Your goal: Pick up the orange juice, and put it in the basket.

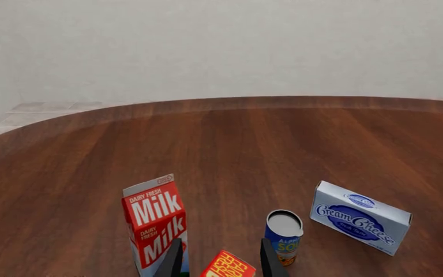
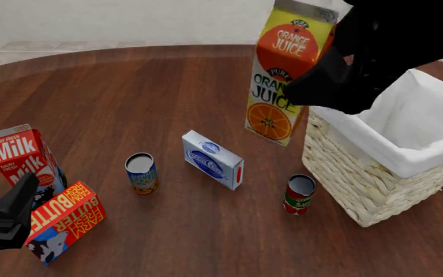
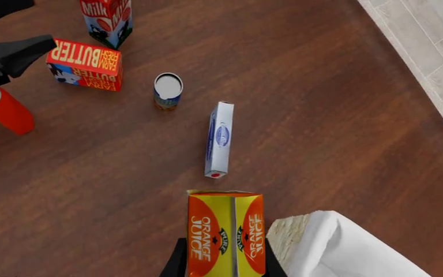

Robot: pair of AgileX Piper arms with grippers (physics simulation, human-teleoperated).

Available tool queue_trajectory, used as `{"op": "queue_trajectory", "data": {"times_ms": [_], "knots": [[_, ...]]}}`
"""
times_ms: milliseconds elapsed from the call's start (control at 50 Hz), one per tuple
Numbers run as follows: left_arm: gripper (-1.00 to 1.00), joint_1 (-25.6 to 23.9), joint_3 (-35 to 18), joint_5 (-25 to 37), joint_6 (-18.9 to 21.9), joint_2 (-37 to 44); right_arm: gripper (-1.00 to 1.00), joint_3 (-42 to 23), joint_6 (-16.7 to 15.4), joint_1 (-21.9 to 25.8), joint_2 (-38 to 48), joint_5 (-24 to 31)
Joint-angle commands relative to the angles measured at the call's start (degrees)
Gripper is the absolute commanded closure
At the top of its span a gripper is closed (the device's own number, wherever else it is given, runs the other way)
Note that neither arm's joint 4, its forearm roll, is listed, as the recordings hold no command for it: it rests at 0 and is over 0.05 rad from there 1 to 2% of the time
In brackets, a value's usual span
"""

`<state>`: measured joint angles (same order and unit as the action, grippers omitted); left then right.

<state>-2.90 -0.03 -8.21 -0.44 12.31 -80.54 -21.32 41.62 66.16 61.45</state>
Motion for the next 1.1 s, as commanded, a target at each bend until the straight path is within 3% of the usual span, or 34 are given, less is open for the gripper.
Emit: {"op": "queue_trajectory", "data": {"times_ms": [20,280,460,580,620,780,840,1040,1100], "knots": [[-1.0,0.16,-0.01,0.91,-0.31,-0.92,1.0,-9.73,-1.63,-5.73,-2.01,8.45],[-1.0,1.11,0.01,0.95,-0.2,-0.48,1.0,-12.26,-4.55,-15.26,-3.02,8.45],[-1.0,1.09,0.01,1.59,-0.17,-1.07,1.0,-14.58,-3.35,-19.73,-3.28,8.45],[-1.0,1.04,0.02,1.28,0.03,-0.57,1.0,-14.27,-3.82,-26.02,-3.22,8.45],[-1.0,1.1,0.02,1.11,0.06,-0.32,1.0,-13.34,-6.61,-30.47,-2.84,8.45],[-1.0,0.89,0.02,2.41,1.01,-1.71,1.0,-15.87,-5.97,-35.89,-0.85,8.45],[-1.0,1.1,0.02,2.24,0.97,-1.47,1.0,-15.69,-7.69,-39.24,0.22,8.45],[-1.0,1.2,0.02,2.56,1.09,-1.75,1.0,-15.02,-6.39,-40.9,2.35,8.45],[-1.0,1.08,0.02,2.77,1.18,-1.97,1.0,-13.61,-8.18,-42.72,2.8,8.45]]}}
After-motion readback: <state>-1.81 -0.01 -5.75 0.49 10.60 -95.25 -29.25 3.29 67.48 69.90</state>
